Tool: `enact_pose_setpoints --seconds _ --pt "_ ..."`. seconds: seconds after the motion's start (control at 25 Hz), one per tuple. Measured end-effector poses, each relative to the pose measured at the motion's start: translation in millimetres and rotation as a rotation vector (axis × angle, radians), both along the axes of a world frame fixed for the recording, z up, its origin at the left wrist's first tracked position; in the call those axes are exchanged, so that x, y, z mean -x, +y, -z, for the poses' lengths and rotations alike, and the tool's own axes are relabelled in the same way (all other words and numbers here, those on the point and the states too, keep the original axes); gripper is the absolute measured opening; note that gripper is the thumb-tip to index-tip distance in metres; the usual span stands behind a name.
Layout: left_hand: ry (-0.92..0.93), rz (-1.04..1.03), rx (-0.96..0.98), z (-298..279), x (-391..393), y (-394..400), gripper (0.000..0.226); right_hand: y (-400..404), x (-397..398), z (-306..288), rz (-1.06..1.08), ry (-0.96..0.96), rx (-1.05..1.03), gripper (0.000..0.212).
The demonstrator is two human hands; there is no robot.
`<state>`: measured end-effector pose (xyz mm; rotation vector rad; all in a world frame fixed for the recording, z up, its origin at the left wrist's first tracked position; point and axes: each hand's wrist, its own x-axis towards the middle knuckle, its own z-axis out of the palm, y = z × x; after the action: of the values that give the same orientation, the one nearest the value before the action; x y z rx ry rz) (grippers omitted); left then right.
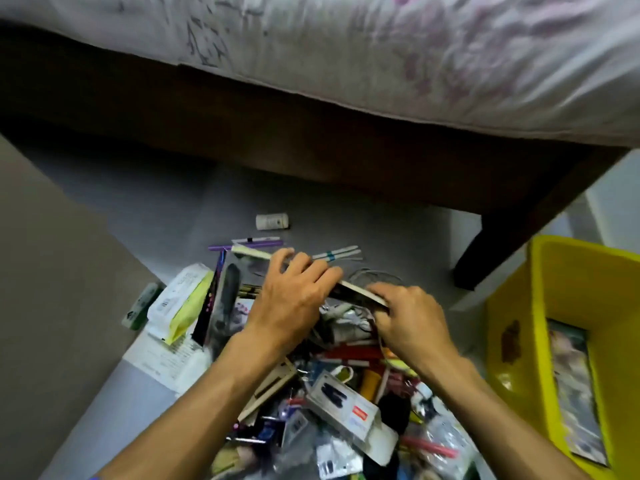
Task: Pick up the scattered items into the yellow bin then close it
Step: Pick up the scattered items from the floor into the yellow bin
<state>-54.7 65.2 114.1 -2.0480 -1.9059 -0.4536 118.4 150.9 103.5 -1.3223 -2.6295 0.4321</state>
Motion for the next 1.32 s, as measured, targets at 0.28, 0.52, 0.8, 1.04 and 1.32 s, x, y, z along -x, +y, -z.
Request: enact_pose_setpoints --seconds 0.28,0.52,0.8,1.04,1.32 --pt "-0.324 -0.101 -0.065 -57 -97 -17 0.043 -77 -179 -46 0.665 0.620 -0.127 0.021" --pt "-0.386 -0.293 0.330 1 -110 -58 0.030 -58 -276 -68 0.994 0.435 -0.220 0.024" --pt "-0.339 -0.489 0.541 54 -62 -111 0.031 -71 -142 -18 0.241 0.177 -0.107 0.042" --pt "-0.286 -0.704 0.575 96 17 -98 0.054 -107 -39 100 -0.175 -0.257 0.264 0.053" --pt "-0.402 -0.865 0.602 134 63 -84 0.043 -35 -40 143 0.315 0.072 0.104 0.052"
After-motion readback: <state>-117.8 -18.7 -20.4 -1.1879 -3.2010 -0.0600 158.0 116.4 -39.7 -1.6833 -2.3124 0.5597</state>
